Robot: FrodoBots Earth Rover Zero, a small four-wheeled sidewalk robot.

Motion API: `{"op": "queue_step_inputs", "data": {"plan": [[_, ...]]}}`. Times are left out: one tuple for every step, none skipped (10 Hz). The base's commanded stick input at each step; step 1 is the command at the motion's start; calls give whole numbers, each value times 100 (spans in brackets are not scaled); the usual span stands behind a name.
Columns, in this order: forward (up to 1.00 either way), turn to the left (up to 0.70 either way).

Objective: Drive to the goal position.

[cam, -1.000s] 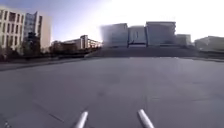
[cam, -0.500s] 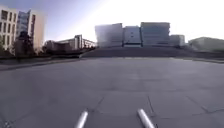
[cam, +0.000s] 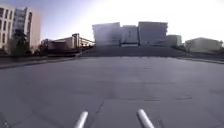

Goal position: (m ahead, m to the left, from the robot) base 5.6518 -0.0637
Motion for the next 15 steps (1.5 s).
{"op": "queue_step_inputs", "data": {"plan": [[100, 0], [100, 0], [100, 0], [100, 0], [100, 0], [100, 0], [100, 0], [100, 0], [100, 0], [100, -13], [100, -27], [100, -27], [100, -27], [100, -27], [100, -18]]}}
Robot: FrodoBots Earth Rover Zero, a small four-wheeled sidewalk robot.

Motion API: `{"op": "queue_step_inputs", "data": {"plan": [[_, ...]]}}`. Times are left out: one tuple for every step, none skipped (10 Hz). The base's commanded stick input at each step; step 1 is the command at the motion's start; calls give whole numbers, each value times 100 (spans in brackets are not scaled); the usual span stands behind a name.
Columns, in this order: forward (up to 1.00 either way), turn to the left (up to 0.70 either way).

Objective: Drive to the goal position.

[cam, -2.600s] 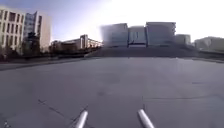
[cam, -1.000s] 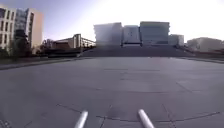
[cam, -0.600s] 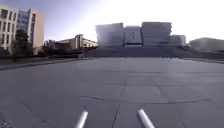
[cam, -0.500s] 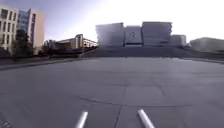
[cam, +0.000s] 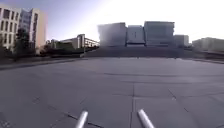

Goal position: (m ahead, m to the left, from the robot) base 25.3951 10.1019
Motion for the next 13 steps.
{"op": "queue_step_inputs", "data": {"plan": [[100, -2], [100, 0], [100, 0], [100, 0], [100, 0], [100, 0], [100, 0], [100, 0], [100, 0], [100, 0], [100, 0], [100, 0], [100, 0]]}}
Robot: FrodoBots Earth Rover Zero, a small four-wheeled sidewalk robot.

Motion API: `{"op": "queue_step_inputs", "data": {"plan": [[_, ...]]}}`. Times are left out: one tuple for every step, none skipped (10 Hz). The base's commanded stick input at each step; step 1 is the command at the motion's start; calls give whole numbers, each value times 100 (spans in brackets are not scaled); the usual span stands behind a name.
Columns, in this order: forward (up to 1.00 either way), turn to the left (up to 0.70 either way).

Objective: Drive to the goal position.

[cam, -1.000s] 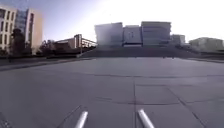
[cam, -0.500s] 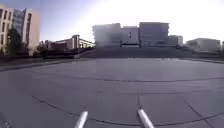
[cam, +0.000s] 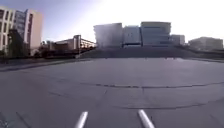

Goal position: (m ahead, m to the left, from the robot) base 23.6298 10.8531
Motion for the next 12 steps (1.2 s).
{"op": "queue_step_inputs", "data": {"plan": [[100, 0], [100, 0], [100, 0], [100, 0], [100, 0], [100, -19], [100, -27], [100, -27], [100, -18], [100, -4], [100, 0], [100, 0]]}}
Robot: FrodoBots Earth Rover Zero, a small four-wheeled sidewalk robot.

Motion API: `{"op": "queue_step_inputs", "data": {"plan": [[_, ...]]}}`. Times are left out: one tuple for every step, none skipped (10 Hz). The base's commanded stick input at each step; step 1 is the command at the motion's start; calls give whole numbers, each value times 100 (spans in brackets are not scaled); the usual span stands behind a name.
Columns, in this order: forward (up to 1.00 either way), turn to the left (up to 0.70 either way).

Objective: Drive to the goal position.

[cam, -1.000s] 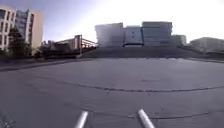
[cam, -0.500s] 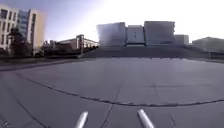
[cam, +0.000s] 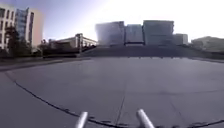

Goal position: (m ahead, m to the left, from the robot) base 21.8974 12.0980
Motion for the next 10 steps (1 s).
{"op": "queue_step_inputs", "data": {"plan": [[100, 0], [100, 0], [100, 0], [100, 0], [100, 0], [100, 0], [100, 0], [100, 0], [100, 0], [100, 0]]}}
